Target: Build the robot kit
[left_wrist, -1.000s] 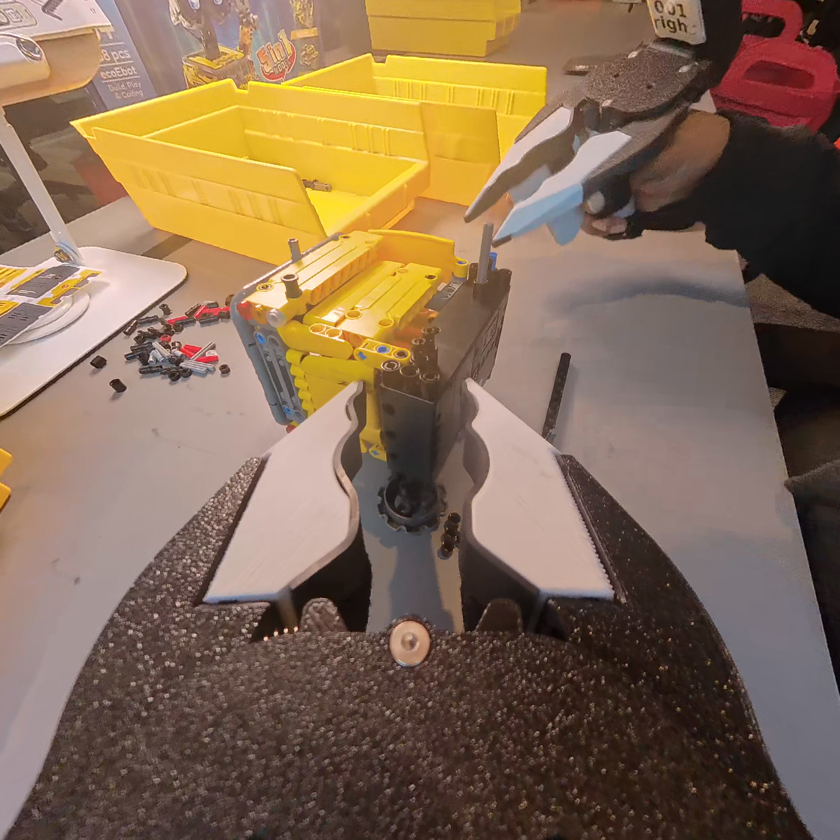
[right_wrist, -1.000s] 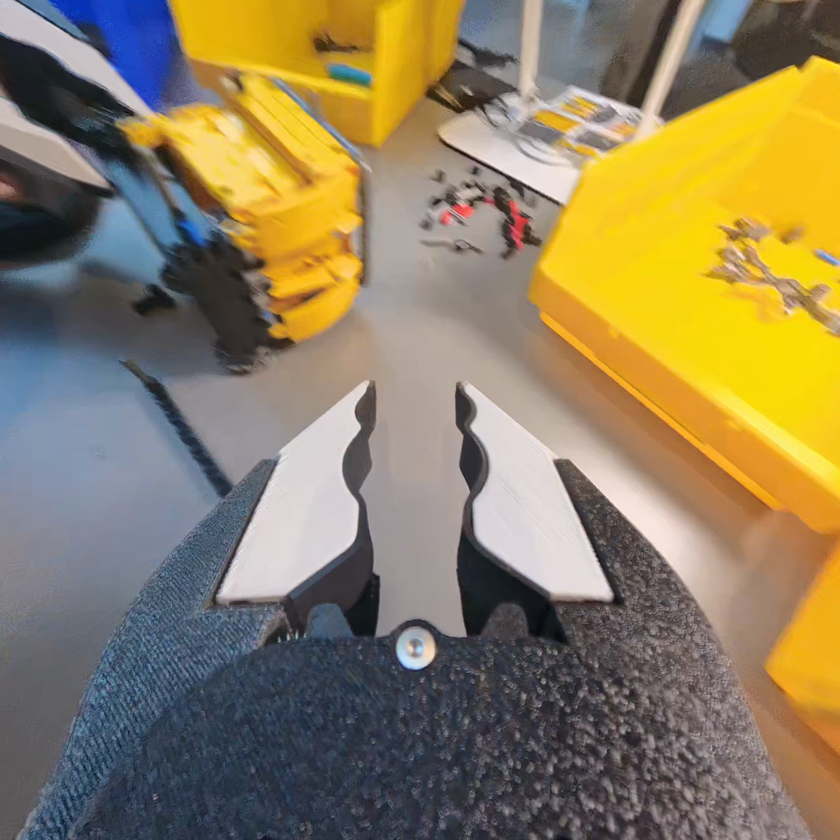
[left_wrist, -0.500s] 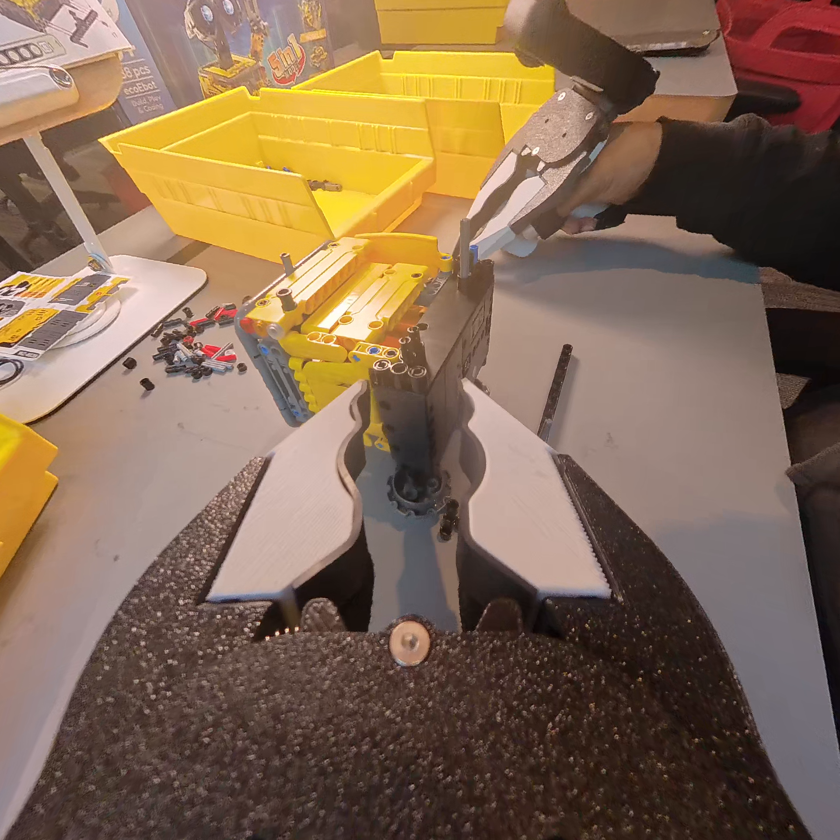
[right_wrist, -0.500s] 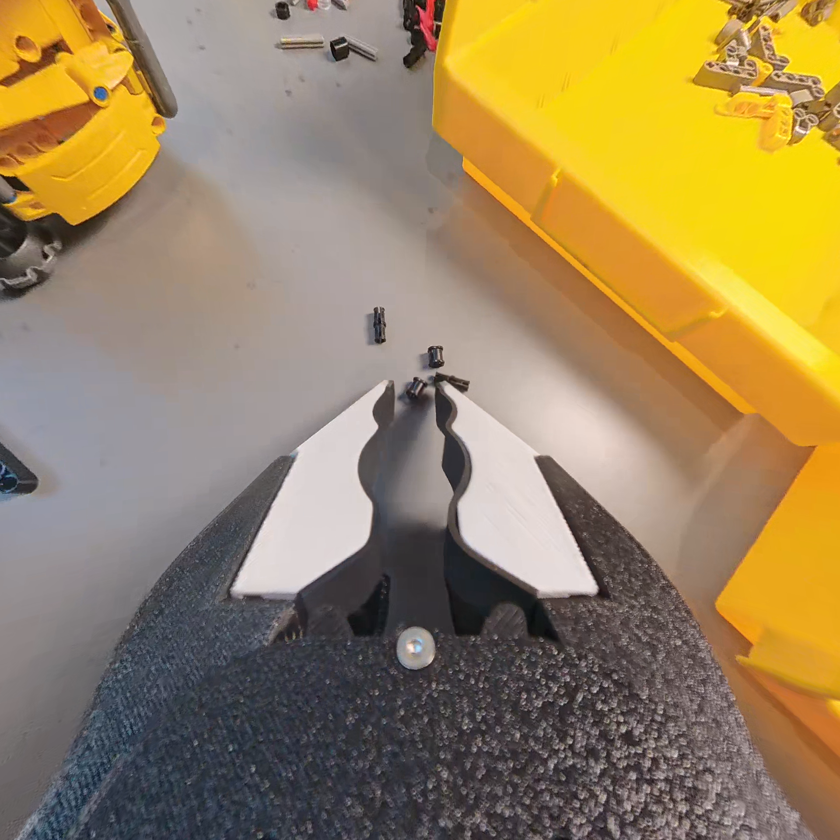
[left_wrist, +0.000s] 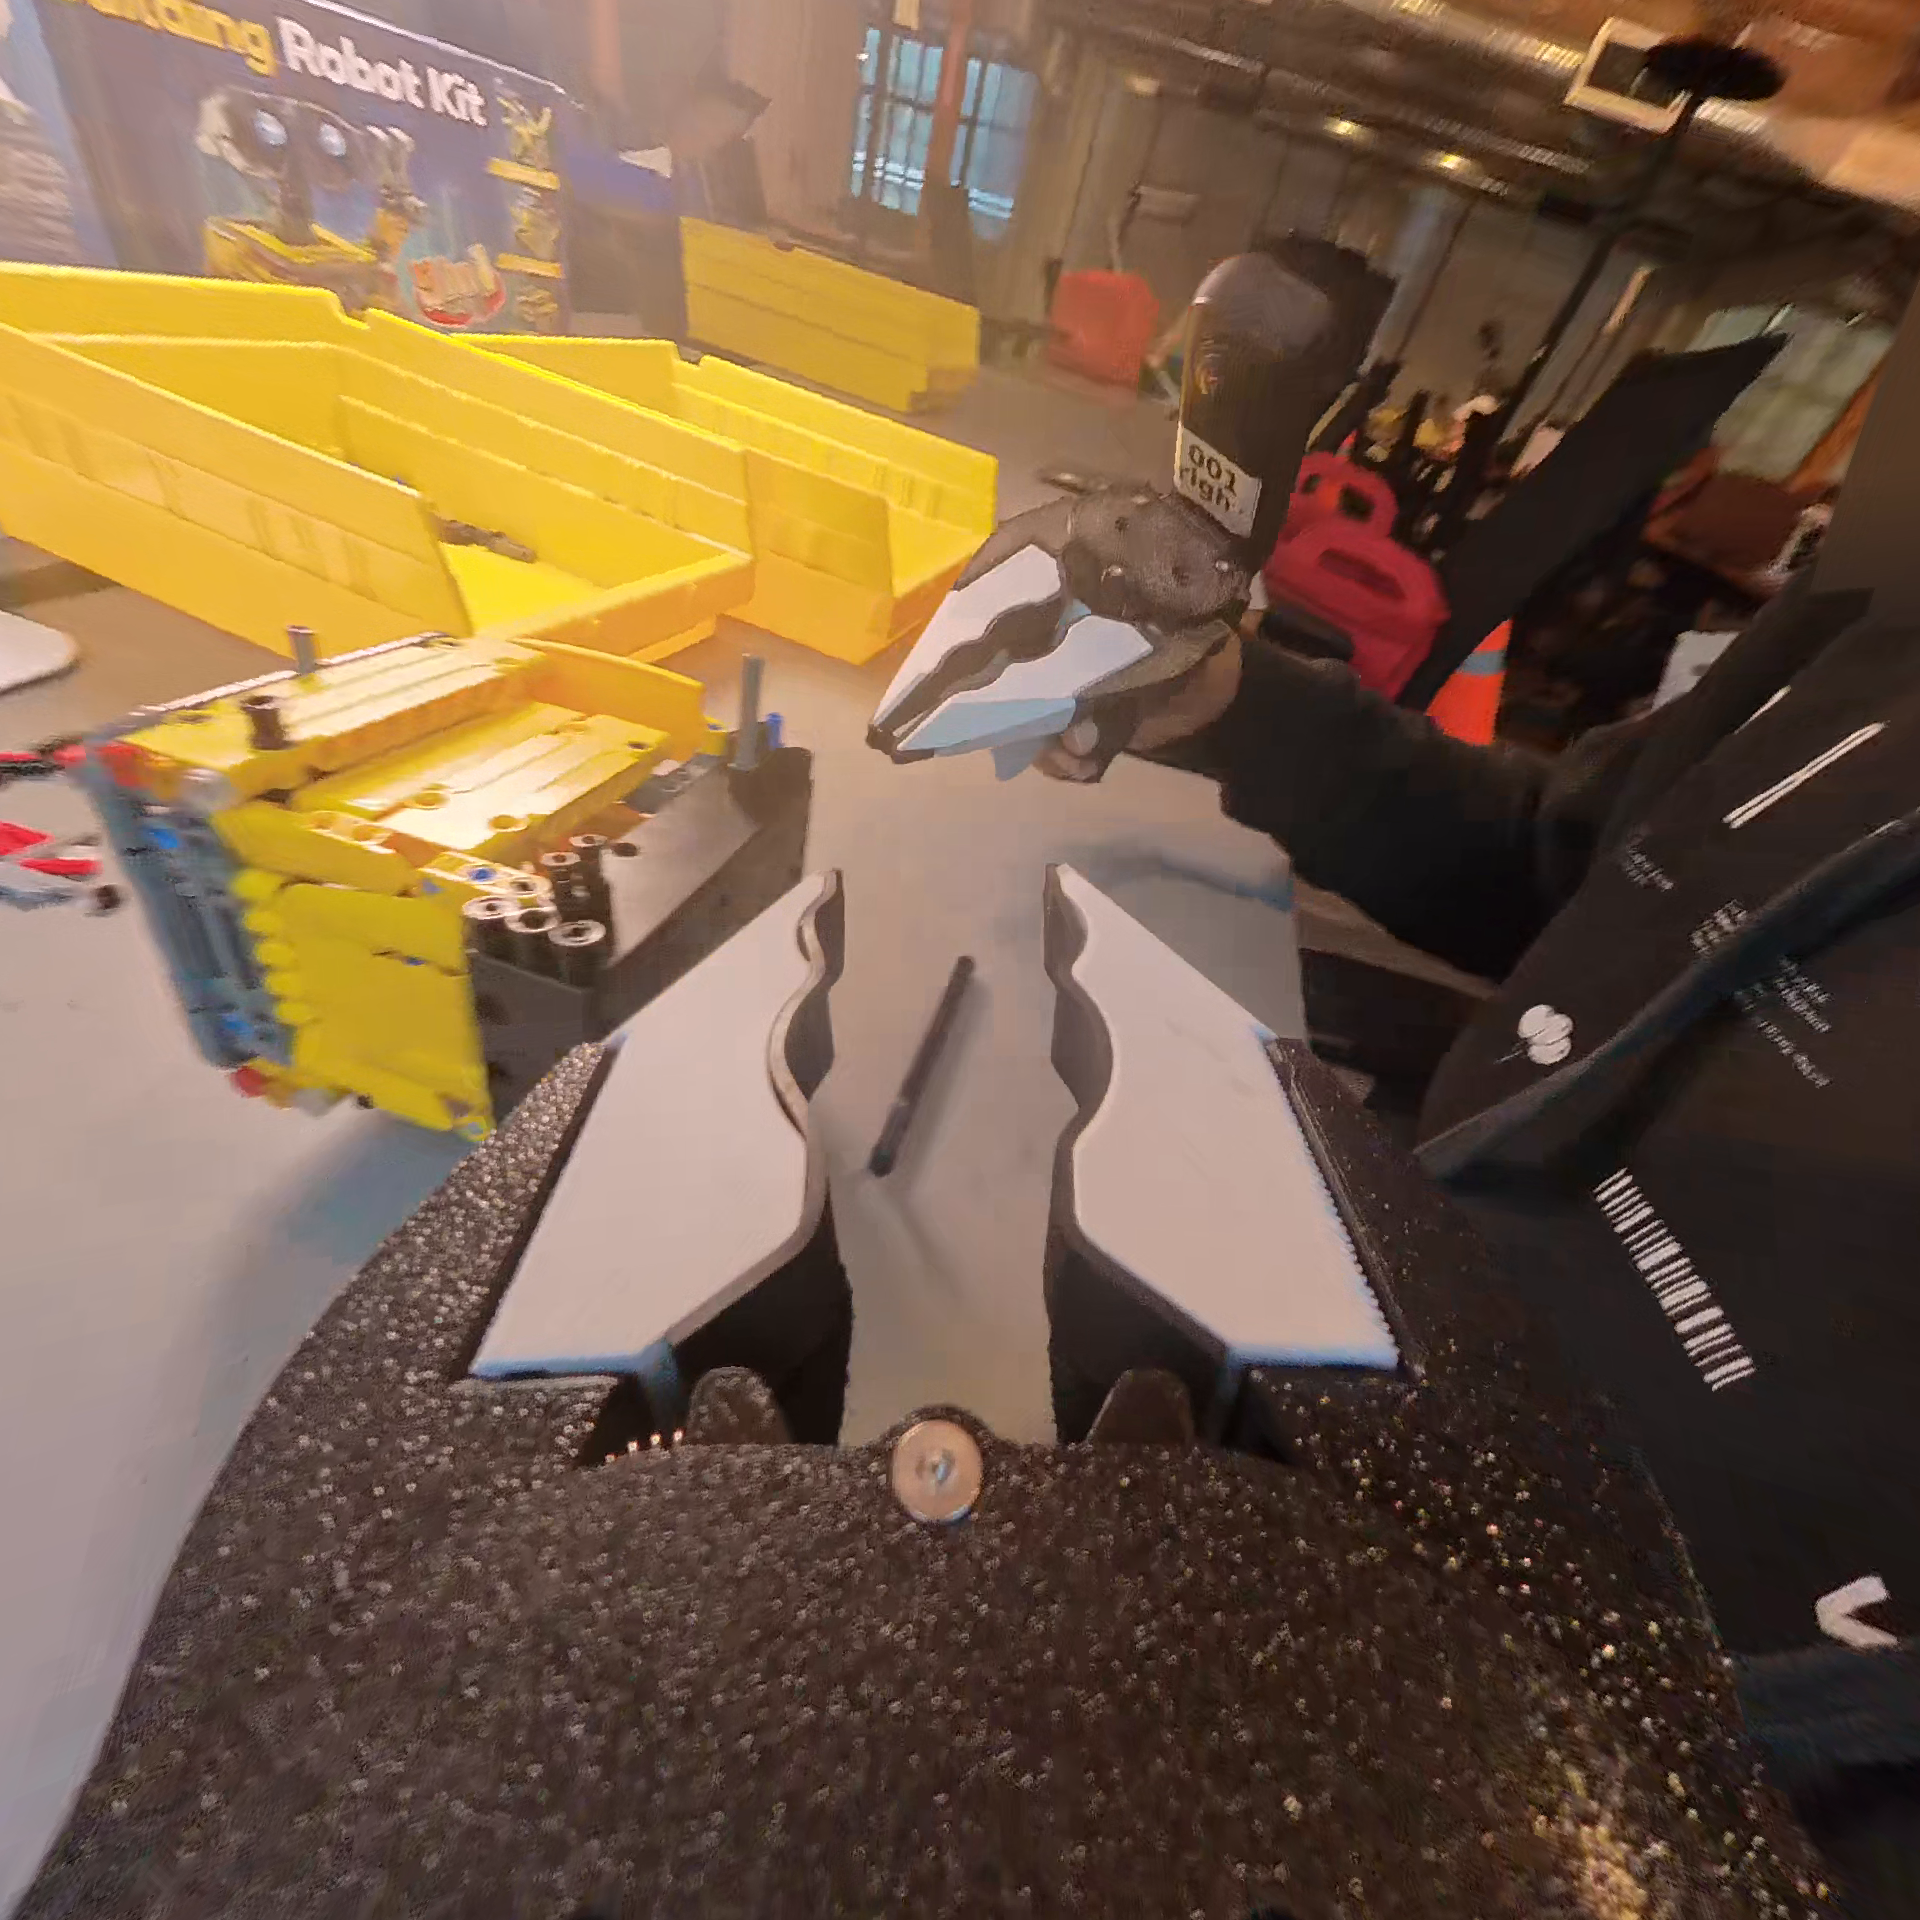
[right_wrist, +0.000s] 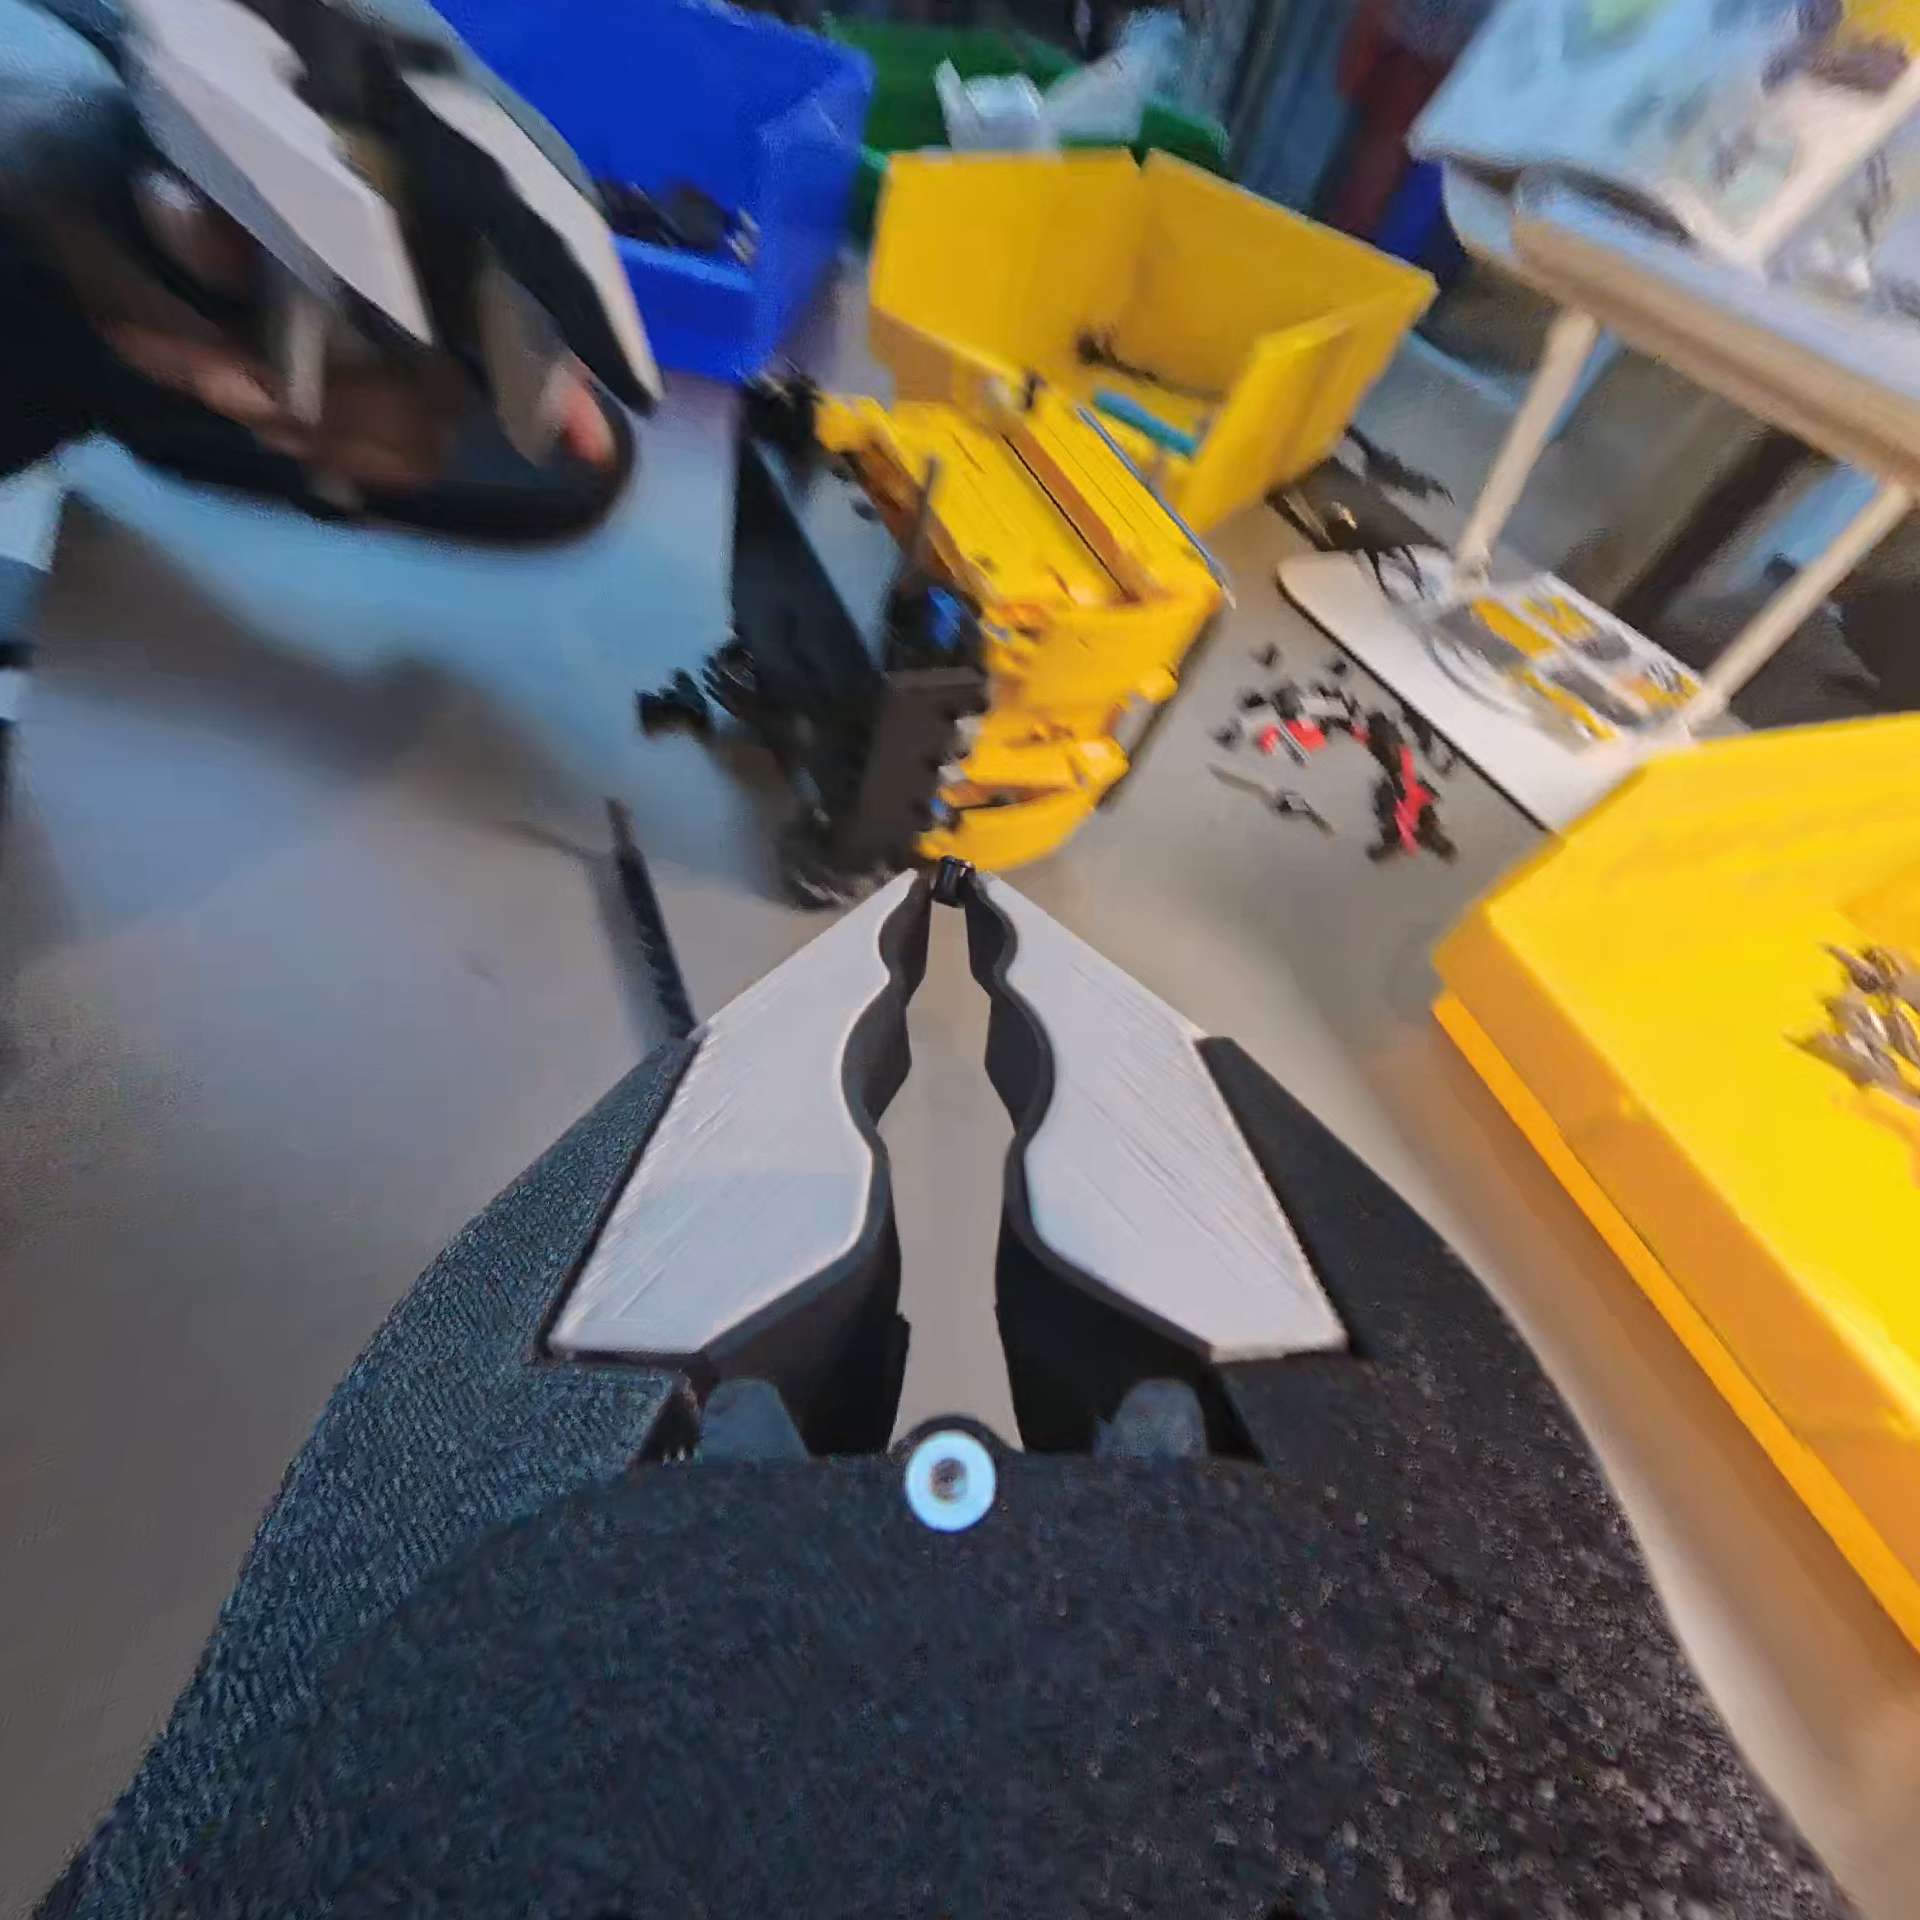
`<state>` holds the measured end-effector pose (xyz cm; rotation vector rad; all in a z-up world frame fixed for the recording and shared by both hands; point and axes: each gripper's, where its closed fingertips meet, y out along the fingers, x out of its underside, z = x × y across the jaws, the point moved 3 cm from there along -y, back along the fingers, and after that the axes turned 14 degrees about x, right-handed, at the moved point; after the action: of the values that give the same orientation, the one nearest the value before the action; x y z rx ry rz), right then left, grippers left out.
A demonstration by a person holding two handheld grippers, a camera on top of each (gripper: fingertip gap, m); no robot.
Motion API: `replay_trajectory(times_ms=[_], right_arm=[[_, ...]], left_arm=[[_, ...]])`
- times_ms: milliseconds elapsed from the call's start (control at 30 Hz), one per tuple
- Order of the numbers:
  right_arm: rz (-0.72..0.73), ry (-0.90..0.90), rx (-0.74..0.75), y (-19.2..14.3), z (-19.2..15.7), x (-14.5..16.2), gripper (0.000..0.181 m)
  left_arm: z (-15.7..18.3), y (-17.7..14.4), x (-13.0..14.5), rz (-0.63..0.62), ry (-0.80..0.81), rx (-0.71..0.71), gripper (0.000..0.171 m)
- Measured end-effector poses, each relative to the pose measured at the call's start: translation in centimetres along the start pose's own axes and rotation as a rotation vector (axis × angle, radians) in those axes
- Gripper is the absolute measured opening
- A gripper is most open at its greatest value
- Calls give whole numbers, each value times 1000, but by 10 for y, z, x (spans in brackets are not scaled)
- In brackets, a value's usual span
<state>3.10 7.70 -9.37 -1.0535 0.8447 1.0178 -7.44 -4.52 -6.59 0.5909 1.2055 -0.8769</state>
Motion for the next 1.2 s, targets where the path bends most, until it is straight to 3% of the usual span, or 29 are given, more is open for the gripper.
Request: replay_trajectory(times_ms=[133, 300, 533, 867, 1200], right_arm=[[205, 21, -130, -1, -47, -38, 6], [251, -53, -156, 10, -74, -43, 6], [270, -73, -172, 10, -80, -41, 6], [268, -114, -176, 11, -83, -39, 6], [269, -148, -165, 14, -83, -36, 6]], left_arm=[[-2, 26, 10, 23, -90, 54, 36], [-3, 36, 9, 74, -175, 105, 26], [4, 33, 19, 23, -150, 109, 0], [2, 32, 22, 43, -202, 132, 9], [1, 31, 23, 12, -161, 110, 0]])
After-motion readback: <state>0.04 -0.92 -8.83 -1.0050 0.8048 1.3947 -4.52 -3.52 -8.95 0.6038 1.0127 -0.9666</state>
